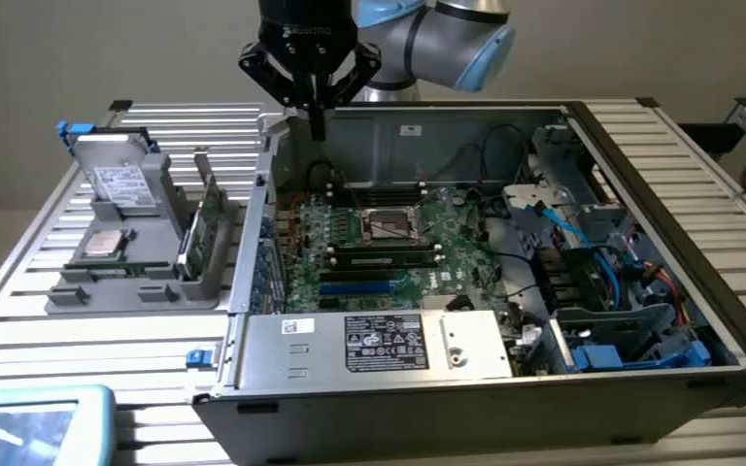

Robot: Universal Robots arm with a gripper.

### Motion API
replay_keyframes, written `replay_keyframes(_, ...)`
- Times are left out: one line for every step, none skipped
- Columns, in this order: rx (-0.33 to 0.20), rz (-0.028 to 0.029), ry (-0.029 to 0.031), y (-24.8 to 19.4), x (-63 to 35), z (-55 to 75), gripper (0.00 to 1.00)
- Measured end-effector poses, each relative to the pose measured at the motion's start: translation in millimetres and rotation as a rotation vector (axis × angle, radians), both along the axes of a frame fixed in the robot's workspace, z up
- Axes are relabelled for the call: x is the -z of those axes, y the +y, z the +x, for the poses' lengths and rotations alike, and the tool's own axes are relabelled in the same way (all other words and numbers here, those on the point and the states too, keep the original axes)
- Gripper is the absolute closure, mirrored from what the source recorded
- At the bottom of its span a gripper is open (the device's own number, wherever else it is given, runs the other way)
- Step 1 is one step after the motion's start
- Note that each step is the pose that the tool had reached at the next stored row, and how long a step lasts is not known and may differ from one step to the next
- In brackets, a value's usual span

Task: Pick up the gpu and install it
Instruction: 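Reach for the gpu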

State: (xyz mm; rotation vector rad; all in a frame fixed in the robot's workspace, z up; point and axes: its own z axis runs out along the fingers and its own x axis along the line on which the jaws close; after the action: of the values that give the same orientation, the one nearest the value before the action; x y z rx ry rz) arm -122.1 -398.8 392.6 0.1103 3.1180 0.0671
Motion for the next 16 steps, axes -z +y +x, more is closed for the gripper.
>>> replay_keyframes(0.0, -0.0001, 0.0, 0.0, 0.0, 0.0, 0.89)
replay_keyframes(0.0, -0.0003, 0.0, 0.0, 0.0, 0.0, 0.89)
replay_keyframes(0.0, -0.0004, 0.0, 0.0, 0.0, -0.1, 0.89)
replay_keyframes(0.0, -0.0005, 0.0, 0.0, 0.0, -0.1, 0.89)
replay_keyframes(0.0, -0.0005, 0.0, 0.0, 0.0, -0.1, 0.89)
replay_keyframes(0.0, -0.0006, 0.0, 0.0, 0.0, -0.1, 0.89)
replay_keyframes(0.0, -0.0006, 0.0, 0.0, 0.0, -0.1, 0.89)
replay_keyframes(0.0, -0.0007, 0.0, 0.0, 0.0, -0.1, 0.89)
replay_keyframes(0.0, -0.0008, 0.0, 0.0, 0.0, -0.1, 0.89)
replay_keyframes(0.0, -0.0009, 0.0, 0.0, 0.0, -0.2, 0.89)
replay_keyframes(0.0, -0.001, 0.0, 0.0, 0.0, -0.2, 0.89)
replay_keyframes(0.0, -0.001, 0.0, 0.0, 0.0, -0.2, 0.89)
replay_keyframes(0.0, -0.0011, 0.0, 0.1, 0.0, -0.5, 0.89)
replay_keyframes(0.0, -0.001, -0.0001, 0.1, 0.0, -0.9, 0.89)
replay_keyframes(0.0, -0.0011, 0.0, 0.0, 0.0, -2.5, 0.89)
replay_keyframes(0.0, -0.0011, 0.0, 0.0, 0.0, -5.7, 0.89)
